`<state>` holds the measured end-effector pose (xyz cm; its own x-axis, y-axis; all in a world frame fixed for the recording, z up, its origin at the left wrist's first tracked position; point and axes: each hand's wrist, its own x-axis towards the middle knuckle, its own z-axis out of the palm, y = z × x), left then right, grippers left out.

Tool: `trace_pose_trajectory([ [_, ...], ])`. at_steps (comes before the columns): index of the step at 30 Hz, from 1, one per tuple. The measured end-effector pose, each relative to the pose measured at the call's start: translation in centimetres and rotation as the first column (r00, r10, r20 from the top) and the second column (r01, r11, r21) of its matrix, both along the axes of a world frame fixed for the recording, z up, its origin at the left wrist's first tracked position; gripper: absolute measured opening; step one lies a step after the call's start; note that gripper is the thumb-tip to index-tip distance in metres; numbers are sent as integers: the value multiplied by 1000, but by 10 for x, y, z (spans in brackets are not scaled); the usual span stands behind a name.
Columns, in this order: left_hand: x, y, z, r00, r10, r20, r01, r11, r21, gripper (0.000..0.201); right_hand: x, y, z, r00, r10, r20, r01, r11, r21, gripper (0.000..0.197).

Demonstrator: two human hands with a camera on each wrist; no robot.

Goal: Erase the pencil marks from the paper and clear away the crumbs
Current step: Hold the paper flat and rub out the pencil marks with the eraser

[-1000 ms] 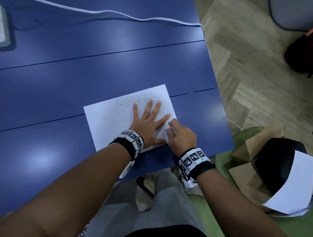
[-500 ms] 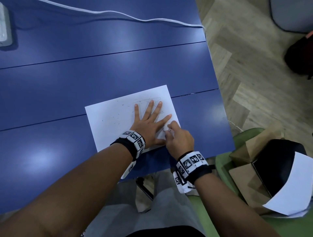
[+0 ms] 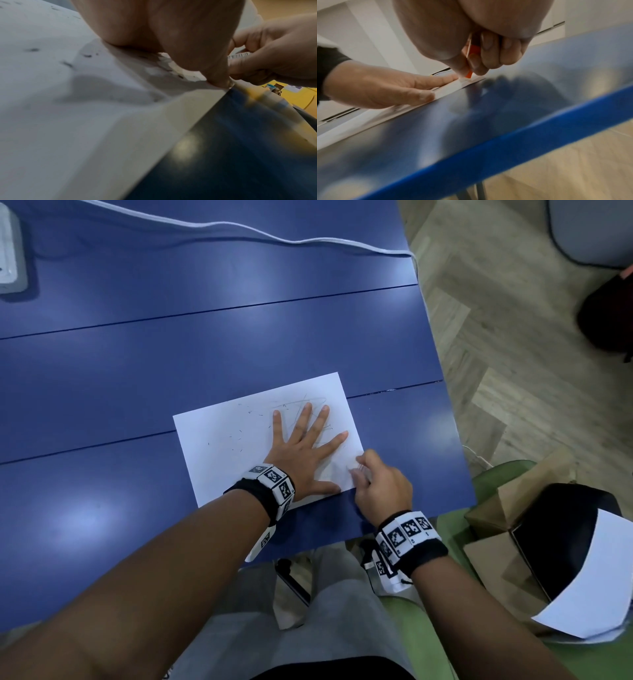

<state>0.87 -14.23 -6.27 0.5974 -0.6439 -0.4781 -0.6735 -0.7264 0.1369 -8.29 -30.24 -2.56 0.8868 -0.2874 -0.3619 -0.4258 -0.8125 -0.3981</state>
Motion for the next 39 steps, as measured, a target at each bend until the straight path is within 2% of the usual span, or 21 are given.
trace_pose_trajectory([
  [3,0,1,1,1000,-4,8,4,1000,10,102,-2,4,1,996,-88,23,87,996,5,19],
  [11,1,5,10,999,-15,-40,17,999,36,110,-5,5,3,996,-90,13,90,996,15,20],
  [18,-2,27,18,995,-17,-101,21,999,31,94,11,0,-3,997,-80,19,80,997,11,19],
  [22,10,21,24,998,-64,-4,64,997,51,105,20,-2,-6,997,-48,67,45,998,36,15],
  [26,26,12,20,989,-148,-22,149,987,65,119,24,-3,-6,996,-38,78,35,999,35,14],
  [29,30,13,16,987,-152,-44,155,986,54,121,20,3,-5,996,-32,81,29,998,47,14],
  [33,30,15,11,988,-146,-57,148,989,28,120,11,17,-5,998,51,29,-52,998,43,14],
  [37,29,15,9,988,-148,-44,149,989,22,122,12,22,-7,999,-44,26,44,999,16,19],
  [39,29,14,8,988,-147,-44,149,988,33,121,7,35,-6,999,-17,38,15,999,53,16],
])
